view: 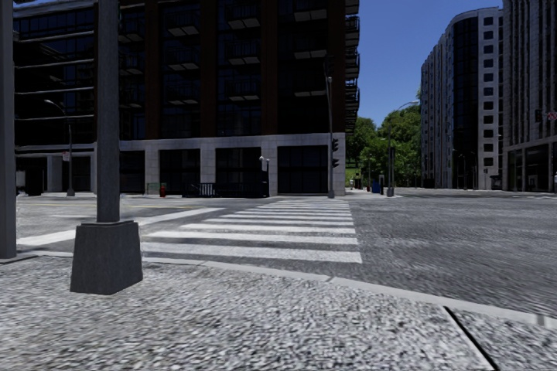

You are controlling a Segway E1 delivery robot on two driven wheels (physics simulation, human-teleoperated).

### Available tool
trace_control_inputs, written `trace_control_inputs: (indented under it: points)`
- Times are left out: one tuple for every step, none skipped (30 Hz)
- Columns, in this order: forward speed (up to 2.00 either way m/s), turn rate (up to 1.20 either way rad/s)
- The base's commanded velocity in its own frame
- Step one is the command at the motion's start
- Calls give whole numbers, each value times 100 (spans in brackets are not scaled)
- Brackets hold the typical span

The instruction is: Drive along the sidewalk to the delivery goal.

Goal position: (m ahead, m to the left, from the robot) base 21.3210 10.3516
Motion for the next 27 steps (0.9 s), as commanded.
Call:
trace_control_inputs:
  points:
    - [200,0]
    - [200,0]
    - [200,0]
    - [200,0]
    - [200,0]
    - [200,0]
    - [200,0]
    - [200,0]
    - [200,0]
    - [200,0]
    - [200,0]
    - [200,0]
    - [200,0]
    - [200,0]
    - [200,0]
    - [200,0]
    - [200,0]
    - [200,0]
    - [200,0]
    - [200,0]
    - [200,0]
    - [200,0]
    - [200,0]
    - [200,0]
    - [200,0]
    - [200,0]
    - [200,0]
